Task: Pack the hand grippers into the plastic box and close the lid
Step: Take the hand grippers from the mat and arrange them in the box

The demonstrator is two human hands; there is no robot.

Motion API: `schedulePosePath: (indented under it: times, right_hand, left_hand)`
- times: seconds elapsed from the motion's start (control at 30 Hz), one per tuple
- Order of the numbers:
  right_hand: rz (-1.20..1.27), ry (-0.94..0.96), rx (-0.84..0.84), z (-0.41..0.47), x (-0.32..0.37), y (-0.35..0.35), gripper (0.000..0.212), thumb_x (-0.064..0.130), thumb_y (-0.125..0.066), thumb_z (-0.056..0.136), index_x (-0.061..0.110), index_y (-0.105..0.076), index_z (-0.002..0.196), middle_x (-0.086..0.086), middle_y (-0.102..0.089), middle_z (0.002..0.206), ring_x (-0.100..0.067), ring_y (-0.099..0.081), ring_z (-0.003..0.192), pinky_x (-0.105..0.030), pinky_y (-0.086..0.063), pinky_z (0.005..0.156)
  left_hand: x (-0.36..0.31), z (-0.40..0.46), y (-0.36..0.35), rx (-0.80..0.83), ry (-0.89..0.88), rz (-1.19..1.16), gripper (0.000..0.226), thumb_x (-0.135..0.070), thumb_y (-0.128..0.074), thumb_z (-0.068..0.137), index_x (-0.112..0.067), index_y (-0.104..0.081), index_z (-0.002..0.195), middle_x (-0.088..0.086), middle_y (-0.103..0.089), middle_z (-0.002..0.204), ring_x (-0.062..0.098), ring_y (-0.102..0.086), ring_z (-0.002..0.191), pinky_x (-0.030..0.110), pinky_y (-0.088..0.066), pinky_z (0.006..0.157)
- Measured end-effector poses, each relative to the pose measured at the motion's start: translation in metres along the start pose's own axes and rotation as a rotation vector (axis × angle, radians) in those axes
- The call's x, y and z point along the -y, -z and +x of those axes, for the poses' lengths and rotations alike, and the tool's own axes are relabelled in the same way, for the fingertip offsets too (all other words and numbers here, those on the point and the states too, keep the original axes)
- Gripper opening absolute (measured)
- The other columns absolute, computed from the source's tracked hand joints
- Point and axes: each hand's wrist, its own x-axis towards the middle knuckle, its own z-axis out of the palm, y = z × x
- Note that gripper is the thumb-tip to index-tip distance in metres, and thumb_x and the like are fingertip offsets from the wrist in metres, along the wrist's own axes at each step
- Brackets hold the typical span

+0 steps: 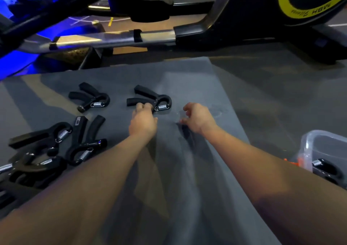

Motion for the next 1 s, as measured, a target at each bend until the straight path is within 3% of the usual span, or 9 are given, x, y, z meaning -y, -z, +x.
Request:
schedulePosePath:
  times: [0.27,0.67,0.83,1.0]
  right_hand:
    - [0.000,-0.009,-0.015,0.005,-0.010,-0.006,0.040,0.014,-0.064,0.084,0.010,-0.057,0.122,-0.011,-0.063,0.119,-0.029,-0.059,0.110,-0.032,-0.048,0.095]
    - [0.045,-0.046,-0.038,-0.041,-0.016,0.032,0.042,0.015,-0.065,0.085,0.009,-0.056,0.125,-0.010,-0.063,0.122,-0.027,-0.059,0.112,-0.030,-0.045,0.095]
    - [0.096,-0.062,-0.109,-0.072,-0.023,0.076,0.044,0.016,-0.067,0.084,0.010,-0.055,0.127,-0.008,-0.063,0.121,-0.025,-0.061,0.108,-0.026,-0.046,0.083]
    - [0.154,-0.109,-0.178,-0.109,-0.042,0.120,0.047,0.015,-0.071,0.080,0.008,-0.057,0.125,-0.008,-0.066,0.118,-0.025,-0.061,0.109,-0.026,-0.046,0.089]
  left_hand:
    - [-0.002,0.020,-0.014,-0.089,0.155,-0.157,0.033,-0.012,-0.057,0.090,-0.004,-0.049,0.121,0.018,-0.044,0.129,0.037,-0.046,0.118,0.043,-0.037,0.101]
    - [-0.038,-0.031,0.015,-0.159,0.002,-0.141,0.030,-0.019,-0.045,0.096,-0.003,-0.053,0.120,0.024,-0.047,0.124,0.041,-0.047,0.115,0.043,-0.038,0.098]
    - [-0.087,-0.058,0.039,-0.120,-0.062,-0.264,0.032,-0.022,-0.040,0.098,-0.002,-0.057,0.116,0.026,-0.056,0.118,0.039,-0.049,0.113,0.040,-0.038,0.095]
    - [-0.142,-0.091,0.054,-0.004,-0.019,-0.437,0.043,-0.031,-0.035,0.100,0.005,-0.059,0.108,0.026,-0.060,0.115,0.038,-0.053,0.111,0.039,-0.041,0.089]
